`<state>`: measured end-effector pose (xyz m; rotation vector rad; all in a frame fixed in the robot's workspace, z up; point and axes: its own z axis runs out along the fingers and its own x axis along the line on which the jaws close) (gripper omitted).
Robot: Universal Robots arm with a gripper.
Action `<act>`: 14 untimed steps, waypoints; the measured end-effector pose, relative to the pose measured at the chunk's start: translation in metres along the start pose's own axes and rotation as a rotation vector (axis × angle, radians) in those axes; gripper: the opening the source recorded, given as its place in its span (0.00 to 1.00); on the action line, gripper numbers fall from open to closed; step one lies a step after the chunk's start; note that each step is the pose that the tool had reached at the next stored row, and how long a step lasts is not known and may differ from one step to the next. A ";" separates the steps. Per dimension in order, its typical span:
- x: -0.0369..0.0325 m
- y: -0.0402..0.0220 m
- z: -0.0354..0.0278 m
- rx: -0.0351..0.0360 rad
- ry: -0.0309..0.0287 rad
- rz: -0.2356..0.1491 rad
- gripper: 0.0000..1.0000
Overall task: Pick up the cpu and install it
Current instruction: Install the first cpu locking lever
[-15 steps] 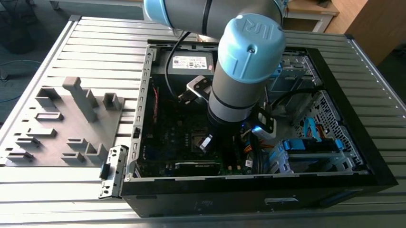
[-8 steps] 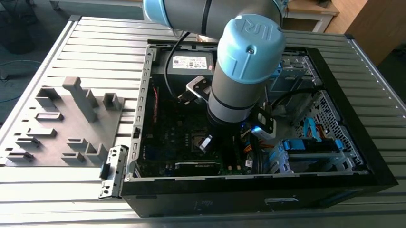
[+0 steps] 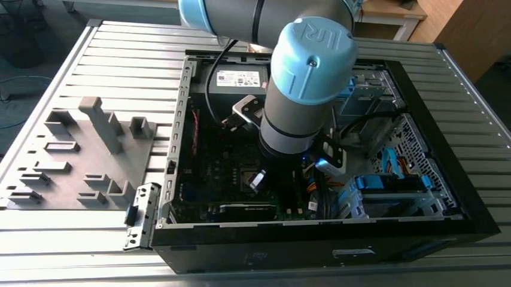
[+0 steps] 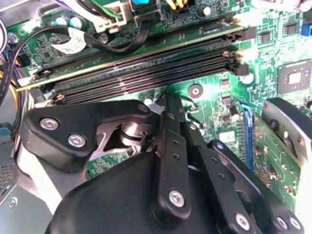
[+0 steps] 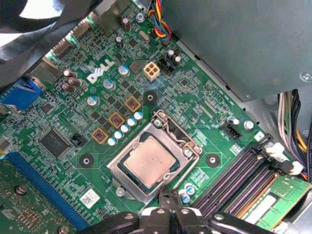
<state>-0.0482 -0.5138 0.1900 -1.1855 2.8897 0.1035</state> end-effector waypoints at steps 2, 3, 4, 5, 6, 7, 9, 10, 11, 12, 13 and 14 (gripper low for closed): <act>-0.0001 0.0004 -0.0052 0.0003 0.0005 0.000 0.11; -0.0002 0.0005 -0.0073 0.0004 0.0003 0.000 0.11; -0.0004 0.0005 -0.0093 0.0004 0.0003 0.000 0.11; -0.0005 0.0006 -0.0112 0.0004 0.0002 0.000 0.11; -0.0006 0.0007 -0.0137 0.0004 0.0003 0.000 0.11; -0.0007 0.0009 -0.0166 0.0004 0.0003 0.000 0.11; -0.0010 0.0013 -0.0241 0.0005 0.0004 0.000 0.11; -0.0012 0.0015 -0.0280 0.0004 0.0003 0.000 0.11; -0.0013 0.0017 -0.0320 0.0004 0.0003 0.000 0.11; -0.0015 0.0020 -0.0361 0.0004 0.0003 0.000 0.11; -0.0017 0.0022 -0.0398 0.0004 0.0004 0.000 0.11; -0.0018 0.0023 -0.0425 0.0004 0.0005 0.000 0.11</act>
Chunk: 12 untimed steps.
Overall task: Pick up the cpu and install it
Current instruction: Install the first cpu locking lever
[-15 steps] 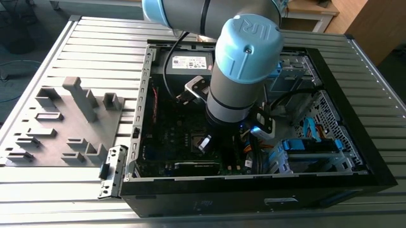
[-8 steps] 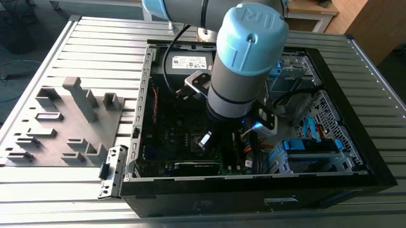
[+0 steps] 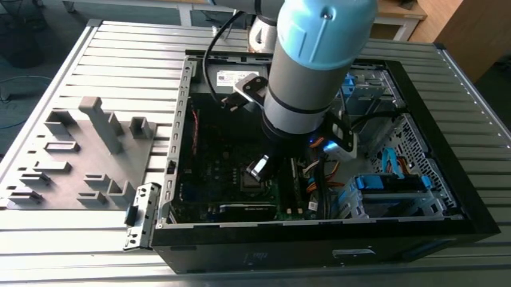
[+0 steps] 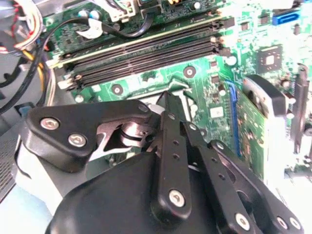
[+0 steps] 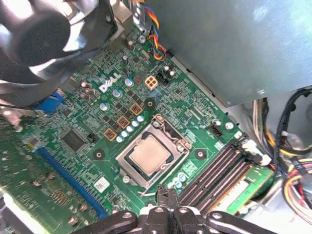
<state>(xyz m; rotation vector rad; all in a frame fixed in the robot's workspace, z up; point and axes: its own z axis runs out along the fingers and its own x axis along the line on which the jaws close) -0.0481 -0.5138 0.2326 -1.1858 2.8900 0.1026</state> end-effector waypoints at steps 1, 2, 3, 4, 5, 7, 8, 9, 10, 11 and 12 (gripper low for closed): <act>0.0000 0.0000 -0.0008 0.0000 0.0000 0.000 0.11; -0.0001 0.0000 -0.0008 -0.0001 -0.0001 0.000 0.11; -0.0001 0.0000 -0.0007 -0.0001 -0.0003 0.000 0.11; -0.0001 0.0001 -0.0008 -0.0001 -0.0002 0.000 0.11; -0.0001 0.0003 -0.0007 -0.0001 -0.0002 0.000 0.11; 0.0023 0.0031 -0.0005 0.0004 -0.0003 0.000 0.11; 0.0045 0.0055 0.0000 0.0008 -0.0009 0.000 0.11; 0.0072 0.0084 0.0004 0.0014 -0.0016 0.000 0.11; 0.0102 0.0115 0.0007 0.0022 -0.0024 0.000 0.11; 0.0132 0.0147 0.0011 0.0031 -0.0032 0.000 0.11; 0.0160 0.0178 0.0013 0.0041 -0.0041 0.000 0.11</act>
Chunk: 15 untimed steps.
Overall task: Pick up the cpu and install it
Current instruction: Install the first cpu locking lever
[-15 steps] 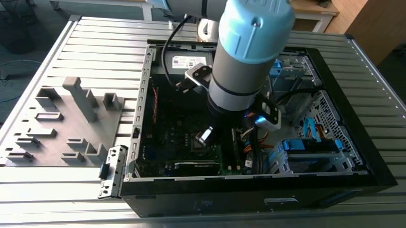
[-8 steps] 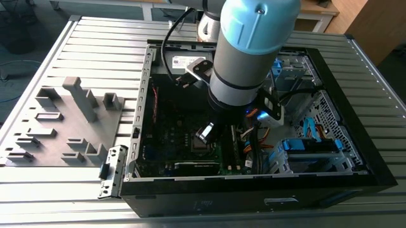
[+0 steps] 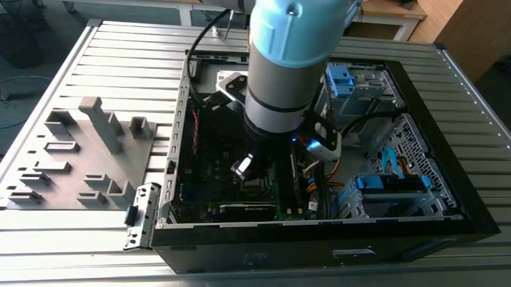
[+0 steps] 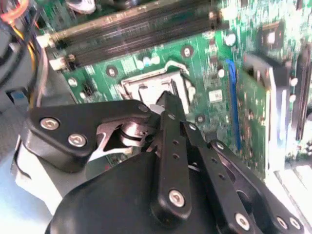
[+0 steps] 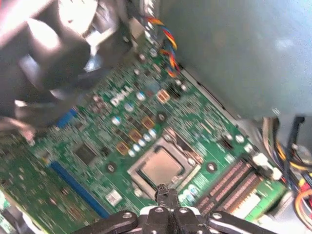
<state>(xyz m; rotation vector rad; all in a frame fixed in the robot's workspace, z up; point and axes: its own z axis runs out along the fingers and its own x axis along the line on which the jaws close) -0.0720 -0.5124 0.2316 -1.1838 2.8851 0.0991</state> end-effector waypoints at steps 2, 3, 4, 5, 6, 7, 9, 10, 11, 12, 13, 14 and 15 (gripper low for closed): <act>0.0030 0.0033 0.0001 0.0024 -0.0023 0.000 0.11; 0.0033 0.0038 0.0001 0.0033 -0.0036 0.000 0.11; 0.0034 0.0040 -0.0010 0.0043 -0.0043 -0.001 0.11; 0.0033 0.0041 -0.0034 0.0045 -0.0048 -0.001 0.11; 0.0031 0.0043 -0.0069 0.0047 -0.0049 -0.001 0.11; 0.0029 0.0045 -0.0105 0.0049 -0.0051 -0.001 0.11; 0.0026 0.0049 -0.0176 0.0052 -0.0054 -0.001 0.11; 0.0025 0.0051 -0.0207 0.0053 -0.0055 -0.001 0.11; 0.0024 0.0052 -0.0234 0.0054 -0.0054 -0.001 0.11; 0.0023 0.0053 -0.0244 0.0054 -0.0055 -0.001 0.11; 0.0023 0.0053 -0.0243 0.0053 -0.0058 -0.001 0.11; 0.0023 0.0053 -0.0243 0.0053 -0.0058 -0.001 0.11; 0.0023 0.0053 -0.0244 0.0053 -0.0057 -0.001 0.11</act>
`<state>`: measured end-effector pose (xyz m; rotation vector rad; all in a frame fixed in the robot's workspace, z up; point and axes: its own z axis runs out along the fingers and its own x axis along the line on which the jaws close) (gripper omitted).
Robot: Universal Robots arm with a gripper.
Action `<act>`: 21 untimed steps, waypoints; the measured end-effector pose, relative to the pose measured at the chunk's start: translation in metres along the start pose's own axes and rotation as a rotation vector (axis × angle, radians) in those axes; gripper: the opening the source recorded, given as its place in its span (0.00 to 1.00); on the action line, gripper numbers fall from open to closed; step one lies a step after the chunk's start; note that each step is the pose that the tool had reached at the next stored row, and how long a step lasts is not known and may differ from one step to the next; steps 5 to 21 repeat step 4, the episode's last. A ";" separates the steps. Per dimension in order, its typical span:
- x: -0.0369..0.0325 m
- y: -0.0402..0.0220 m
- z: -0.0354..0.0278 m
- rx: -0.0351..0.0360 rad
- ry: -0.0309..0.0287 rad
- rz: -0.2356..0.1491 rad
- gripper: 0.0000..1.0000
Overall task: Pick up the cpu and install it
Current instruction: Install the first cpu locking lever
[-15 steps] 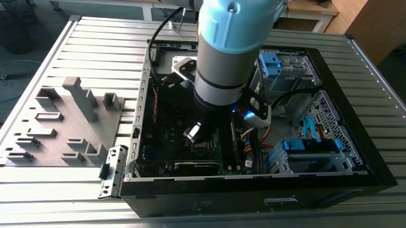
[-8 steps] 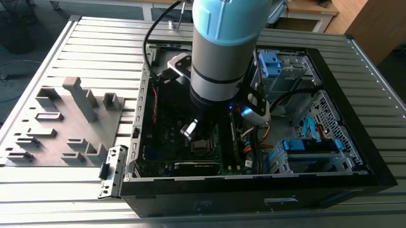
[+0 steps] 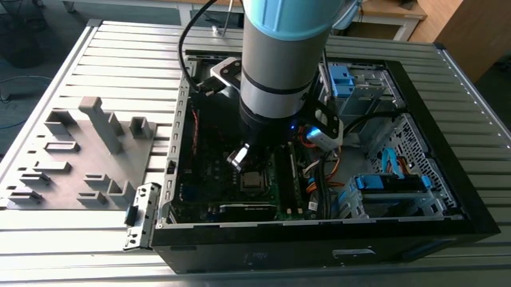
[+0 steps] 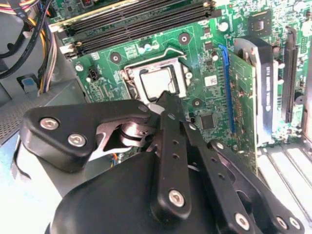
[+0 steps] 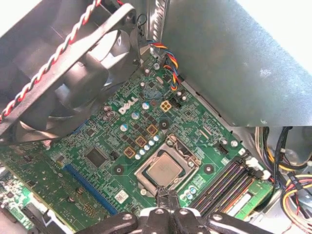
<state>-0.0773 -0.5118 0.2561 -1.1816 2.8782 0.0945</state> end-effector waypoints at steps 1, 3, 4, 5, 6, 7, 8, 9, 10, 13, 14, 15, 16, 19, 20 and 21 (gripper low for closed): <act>-0.0001 0.0000 -0.0008 0.0000 0.0002 0.000 0.11; -0.0001 0.0001 -0.0016 0.0000 0.0001 0.000 0.11; -0.0001 0.0001 -0.0017 0.0000 0.0002 0.000 0.11; -0.0001 0.0001 -0.0017 0.0000 0.0002 0.000 0.11; -0.0001 0.0001 -0.0017 0.0000 0.0002 0.000 0.11; -0.0001 0.0001 -0.0017 0.0000 0.0002 0.000 0.11; -0.0001 0.0001 -0.0017 0.0000 0.0002 0.000 0.11; -0.0001 0.0001 -0.0017 0.0000 0.0002 0.000 0.11; -0.0001 0.0001 -0.0017 0.0000 0.0002 0.000 0.11; -0.0001 0.0001 -0.0017 0.0000 0.0002 0.000 0.11; -0.0001 0.0001 -0.0017 0.0000 0.0002 0.000 0.11; -0.0001 0.0001 -0.0017 0.0000 0.0002 0.000 0.11; -0.0001 0.0001 -0.0017 0.0000 0.0002 0.000 0.11; -0.0001 0.0001 -0.0017 0.0000 0.0002 0.000 0.11; -0.0001 0.0001 -0.0017 0.0000 0.0002 0.000 0.11; -0.0001 0.0001 -0.0017 0.0000 0.0002 0.000 0.11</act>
